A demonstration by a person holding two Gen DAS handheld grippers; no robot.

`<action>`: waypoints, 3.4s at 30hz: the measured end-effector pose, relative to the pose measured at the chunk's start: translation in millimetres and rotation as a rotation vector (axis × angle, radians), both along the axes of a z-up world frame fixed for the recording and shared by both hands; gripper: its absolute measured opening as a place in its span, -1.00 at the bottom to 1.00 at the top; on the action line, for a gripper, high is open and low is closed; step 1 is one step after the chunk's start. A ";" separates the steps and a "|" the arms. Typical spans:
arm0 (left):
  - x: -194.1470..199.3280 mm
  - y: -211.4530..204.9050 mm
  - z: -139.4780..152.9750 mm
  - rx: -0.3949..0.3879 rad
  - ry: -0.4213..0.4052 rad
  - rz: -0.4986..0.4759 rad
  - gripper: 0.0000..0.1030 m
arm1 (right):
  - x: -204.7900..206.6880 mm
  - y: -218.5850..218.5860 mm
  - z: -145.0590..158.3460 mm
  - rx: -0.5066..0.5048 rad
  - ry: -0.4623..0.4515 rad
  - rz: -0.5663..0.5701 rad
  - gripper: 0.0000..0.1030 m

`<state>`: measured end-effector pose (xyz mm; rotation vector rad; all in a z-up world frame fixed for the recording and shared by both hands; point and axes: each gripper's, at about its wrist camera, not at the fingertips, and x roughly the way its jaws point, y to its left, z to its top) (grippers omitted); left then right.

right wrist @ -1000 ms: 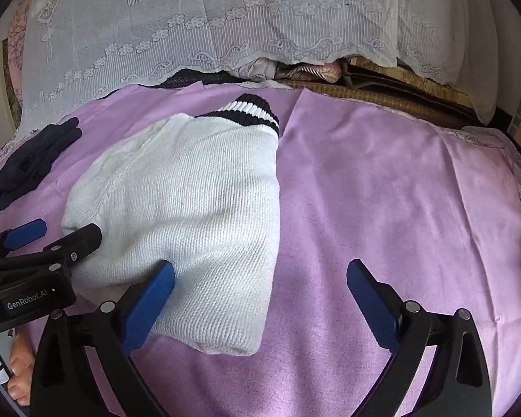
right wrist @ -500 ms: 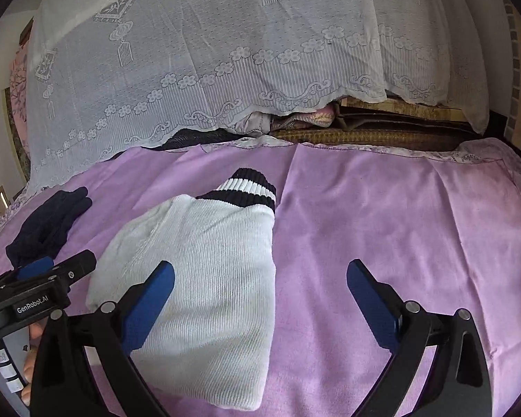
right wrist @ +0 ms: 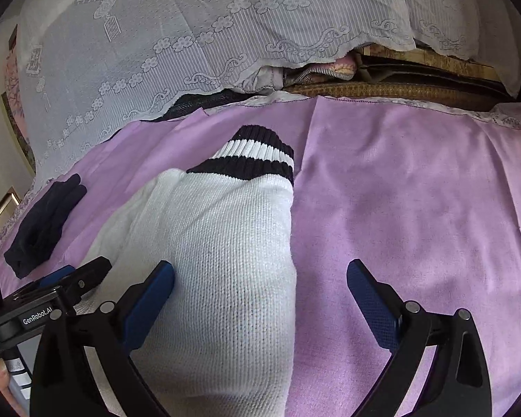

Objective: Fold small clothes

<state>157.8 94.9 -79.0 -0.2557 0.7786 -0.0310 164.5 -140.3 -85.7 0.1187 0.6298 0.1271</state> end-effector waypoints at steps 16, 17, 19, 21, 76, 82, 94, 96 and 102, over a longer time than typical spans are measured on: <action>-7.7 -5.8 -9.8 -0.105 0.036 -0.128 0.92 | -12.1 -14.4 -1.6 0.075 0.038 0.019 0.93; -6.9 -4.4 -7.2 -0.121 0.032 -0.130 0.92 | -13.9 -18.1 4.3 0.097 0.019 0.021 0.93; -3.0 0.7 -3.9 -0.172 0.029 -0.148 0.92 | -12.7 -27.3 10.8 0.159 0.017 0.032 0.93; 4.5 5.9 -6.6 -0.229 0.053 -0.159 0.92 | -6.3 -34.4 9.4 0.210 0.045 0.049 0.93; 32.7 -22.9 -13.9 -0.284 -0.017 -0.389 0.52 | 47.0 -3.9 -23.5 0.246 0.152 0.298 0.61; 36.8 -14.1 -18.7 -0.336 0.013 -0.385 0.52 | 46.2 -4.4 -22.6 0.243 0.146 0.305 0.60; 24.1 -12.3 -10.5 -0.324 -0.054 -0.363 -0.13 | 41.1 -1.5 -21.2 0.246 0.131 0.303 0.52; 22.2 -13.8 -7.5 -0.302 -0.066 -0.358 -0.15 | 36.1 2.9 -16.3 0.207 0.098 0.303 0.46; 10.4 -13.6 11.3 -0.253 -0.128 -0.356 -0.19 | 16.4 10.0 7.9 0.166 -0.012 0.315 0.24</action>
